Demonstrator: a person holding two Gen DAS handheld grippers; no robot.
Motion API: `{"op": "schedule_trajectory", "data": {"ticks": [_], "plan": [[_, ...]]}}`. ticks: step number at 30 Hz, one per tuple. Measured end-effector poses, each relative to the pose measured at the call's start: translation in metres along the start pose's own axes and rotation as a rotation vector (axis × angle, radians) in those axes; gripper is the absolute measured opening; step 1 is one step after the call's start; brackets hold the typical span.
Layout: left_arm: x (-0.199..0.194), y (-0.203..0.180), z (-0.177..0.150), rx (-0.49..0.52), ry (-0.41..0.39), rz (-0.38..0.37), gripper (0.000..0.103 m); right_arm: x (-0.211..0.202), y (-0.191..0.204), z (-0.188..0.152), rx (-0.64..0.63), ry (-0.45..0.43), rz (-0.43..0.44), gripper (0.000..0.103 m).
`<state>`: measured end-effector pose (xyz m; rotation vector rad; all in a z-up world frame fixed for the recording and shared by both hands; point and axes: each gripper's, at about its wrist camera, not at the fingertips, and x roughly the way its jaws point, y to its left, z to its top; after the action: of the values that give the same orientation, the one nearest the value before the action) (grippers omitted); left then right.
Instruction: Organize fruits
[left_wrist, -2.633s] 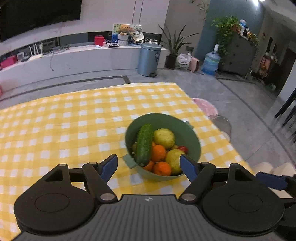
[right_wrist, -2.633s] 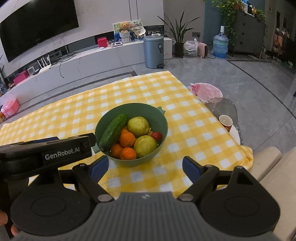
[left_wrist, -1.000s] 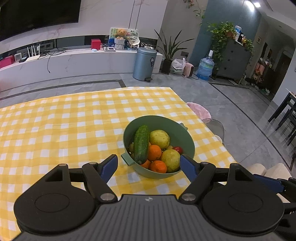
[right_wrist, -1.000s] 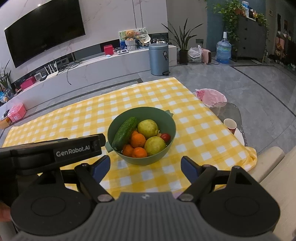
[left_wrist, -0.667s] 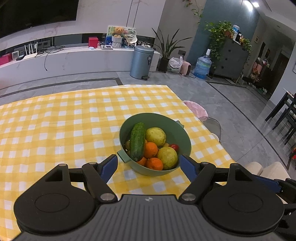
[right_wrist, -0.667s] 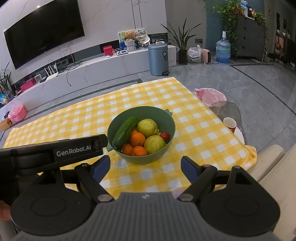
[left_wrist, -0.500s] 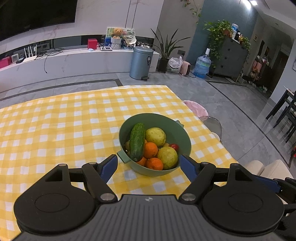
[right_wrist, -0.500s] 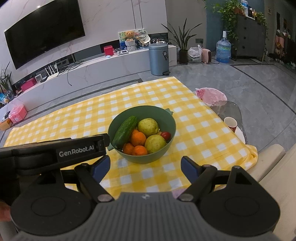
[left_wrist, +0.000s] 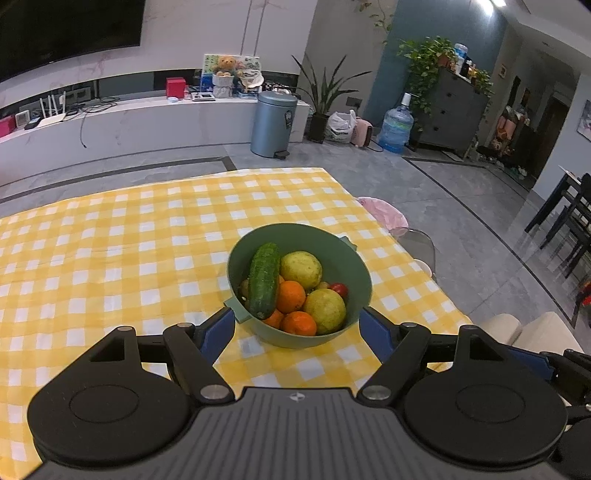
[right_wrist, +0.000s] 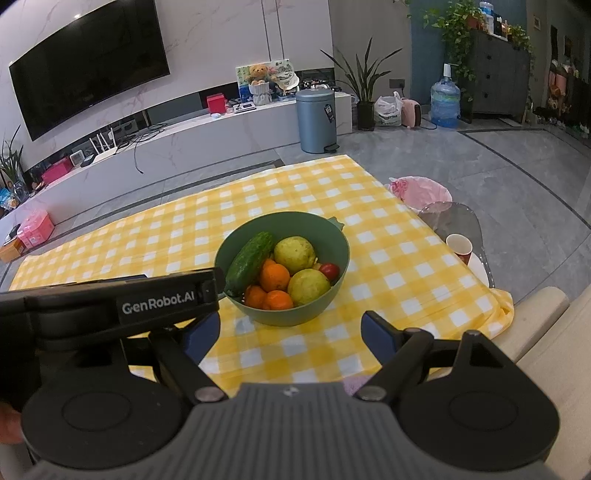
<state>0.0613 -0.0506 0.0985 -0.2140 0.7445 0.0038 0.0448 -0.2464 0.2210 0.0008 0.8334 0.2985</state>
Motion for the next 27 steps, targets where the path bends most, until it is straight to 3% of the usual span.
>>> {"op": "schedule_trajectory", "data": {"ticks": [10,27], "plan": [[0.001,-0.0013,-0.0022,0.009,0.001,-0.011,0.09,-0.0003,-0.0072,-0.0024,0.018,-0.002,-0.012,0.08],[-0.0009,-0.0091,-0.0022,0.032,-0.029,0.034,0.09,-0.0008,-0.0096,-0.0013,0.015,-0.009,-0.019,0.08]]}}
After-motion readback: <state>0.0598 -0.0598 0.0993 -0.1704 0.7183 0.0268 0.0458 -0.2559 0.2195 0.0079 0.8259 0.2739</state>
